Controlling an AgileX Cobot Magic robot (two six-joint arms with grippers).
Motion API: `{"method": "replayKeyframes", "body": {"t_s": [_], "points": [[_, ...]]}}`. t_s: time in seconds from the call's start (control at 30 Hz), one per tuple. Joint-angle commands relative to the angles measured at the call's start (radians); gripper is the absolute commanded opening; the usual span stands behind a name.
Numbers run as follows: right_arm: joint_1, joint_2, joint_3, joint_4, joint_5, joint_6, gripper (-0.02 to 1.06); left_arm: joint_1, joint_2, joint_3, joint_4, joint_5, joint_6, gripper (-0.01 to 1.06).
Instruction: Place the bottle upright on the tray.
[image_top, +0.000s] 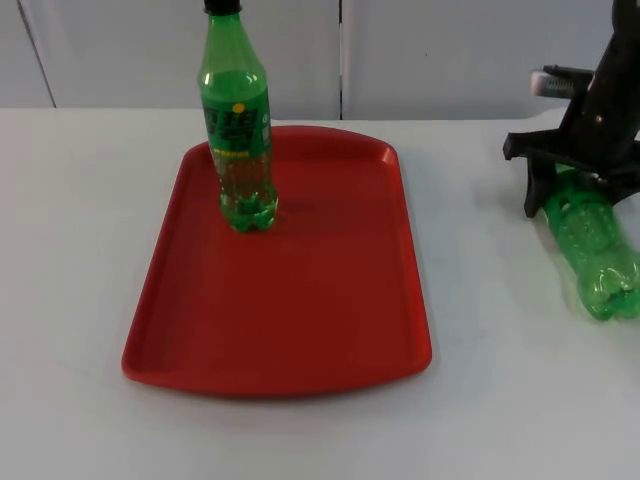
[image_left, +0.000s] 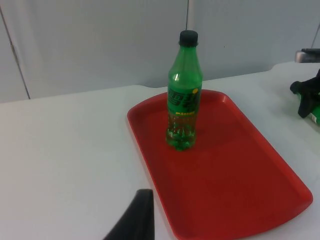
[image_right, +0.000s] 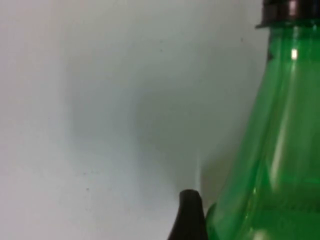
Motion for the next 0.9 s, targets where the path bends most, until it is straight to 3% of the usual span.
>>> {"method": "replayKeyframes", "body": {"t_s": [0.0, 0.6, 0.87], "points": [[0.0, -0.035, -0.001, 0.005, -0.006, -0.014, 0.0, 0.002, -0.003, 0.003, 0.003, -0.004, -0.006, 1.0], [-0.003, -0.311, -0.005, 0.04, 0.023, -0.21, 0.0, 0.002, -0.003, 0.003, 0.003, -0.004, -0.006, 1.0], [0.006, -0.348, -0.005, 0.195, -0.018, -0.349, 0.0, 0.002, -0.003, 0.003, 0.003, -0.004, -0.006, 1.0]]}}
